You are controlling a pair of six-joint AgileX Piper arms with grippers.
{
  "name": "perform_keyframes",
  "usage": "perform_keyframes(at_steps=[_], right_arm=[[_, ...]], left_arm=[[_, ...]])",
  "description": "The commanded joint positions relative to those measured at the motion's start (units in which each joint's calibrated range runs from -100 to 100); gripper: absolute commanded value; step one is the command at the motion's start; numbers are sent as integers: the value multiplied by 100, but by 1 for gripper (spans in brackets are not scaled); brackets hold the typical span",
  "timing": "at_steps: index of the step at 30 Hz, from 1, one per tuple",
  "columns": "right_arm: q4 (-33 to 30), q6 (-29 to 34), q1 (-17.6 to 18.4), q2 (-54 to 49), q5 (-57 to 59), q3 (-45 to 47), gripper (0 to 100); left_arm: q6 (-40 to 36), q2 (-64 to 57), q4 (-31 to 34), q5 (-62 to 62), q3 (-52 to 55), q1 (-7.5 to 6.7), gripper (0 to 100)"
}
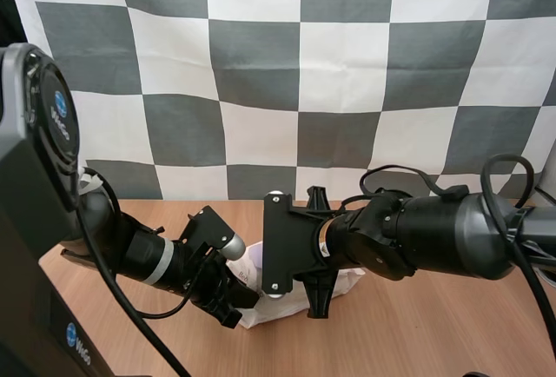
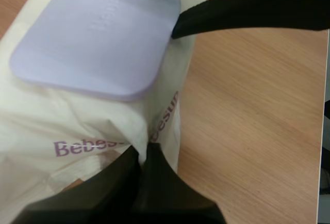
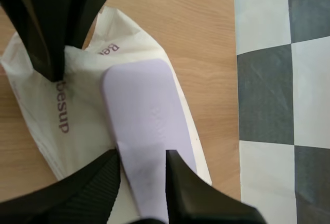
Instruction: Open the wet wipes lid
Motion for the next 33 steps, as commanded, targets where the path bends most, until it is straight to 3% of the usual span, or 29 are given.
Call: perform_keyframes(at_steps=[1, 7, 22, 27, 33], right_arm=[[-4, 4, 0, 5, 11, -7, 41], [79, 16, 0, 5, 27, -7, 0], [114, 254, -8, 5, -1169, -102, 0], [114, 331, -194, 183, -1589, -496, 0], [114, 331, -501, 1201, -1962, -1086, 0]], left_arm=[[97, -3, 7, -14, 3, -3, 0], [97, -3, 7, -14, 3, -3, 0], [97, -3, 47, 4, 3, -3, 0], [97, -63, 45, 23, 3, -3, 0], [97, -266, 59, 23, 3, -3, 0]])
